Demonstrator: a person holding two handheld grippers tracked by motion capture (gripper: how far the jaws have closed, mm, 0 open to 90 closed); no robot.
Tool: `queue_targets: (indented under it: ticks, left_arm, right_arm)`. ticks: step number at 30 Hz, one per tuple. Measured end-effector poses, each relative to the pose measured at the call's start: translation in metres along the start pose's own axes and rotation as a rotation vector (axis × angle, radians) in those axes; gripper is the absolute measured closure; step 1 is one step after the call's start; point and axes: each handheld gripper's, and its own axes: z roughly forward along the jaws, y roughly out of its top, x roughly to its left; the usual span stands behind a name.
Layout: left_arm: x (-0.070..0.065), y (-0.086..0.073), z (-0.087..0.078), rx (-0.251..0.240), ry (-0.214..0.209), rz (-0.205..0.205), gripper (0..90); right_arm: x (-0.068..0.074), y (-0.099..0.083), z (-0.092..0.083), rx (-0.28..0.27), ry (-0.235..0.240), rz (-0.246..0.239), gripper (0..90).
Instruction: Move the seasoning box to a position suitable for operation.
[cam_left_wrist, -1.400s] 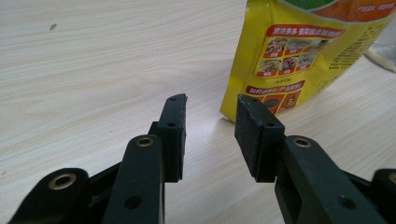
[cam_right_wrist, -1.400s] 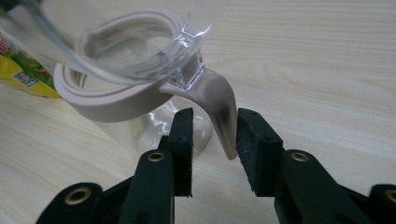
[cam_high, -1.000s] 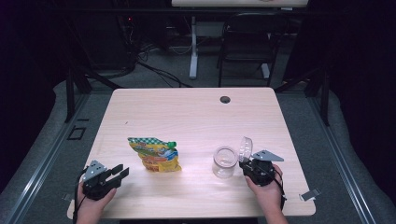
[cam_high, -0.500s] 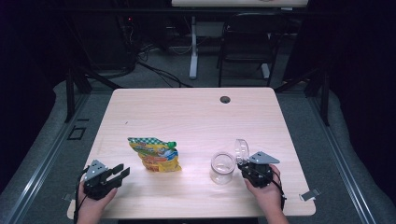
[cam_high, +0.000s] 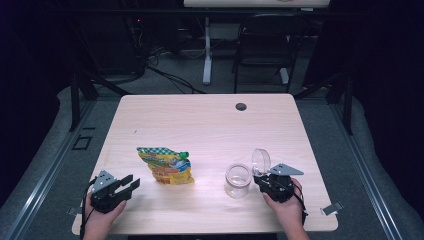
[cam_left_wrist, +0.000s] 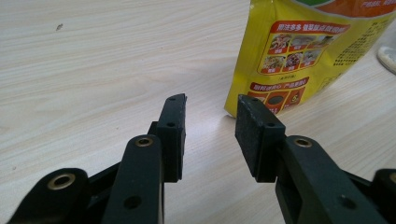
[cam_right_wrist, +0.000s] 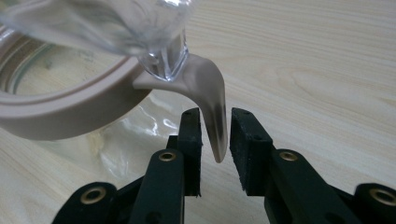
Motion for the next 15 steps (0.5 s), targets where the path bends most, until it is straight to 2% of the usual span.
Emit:
queue_targets:
  ticks: [4,10,15]
  left_arm:
    - [0.0005,0.0009,0.001,-0.002,-0.003,-0.003,63.3]
    - [-0.0005,0.0004,0.0005,-0.002,-0.007,-0.008,63.4]
    - [-0.0013,-0.0014,-0.0001,0.005,-0.006,-0.007,62.0]
  right_arm:
    - [-0.0014,-0.0004,-0.0017,0.007,0.008,0.014,79.6]
    - [-0.0017,0.0017,-0.0002,0.009,0.007,0.015,81.1]
    - [-0.0077,0.0053,0.0067,-0.008,0.001,0.057,81.7]
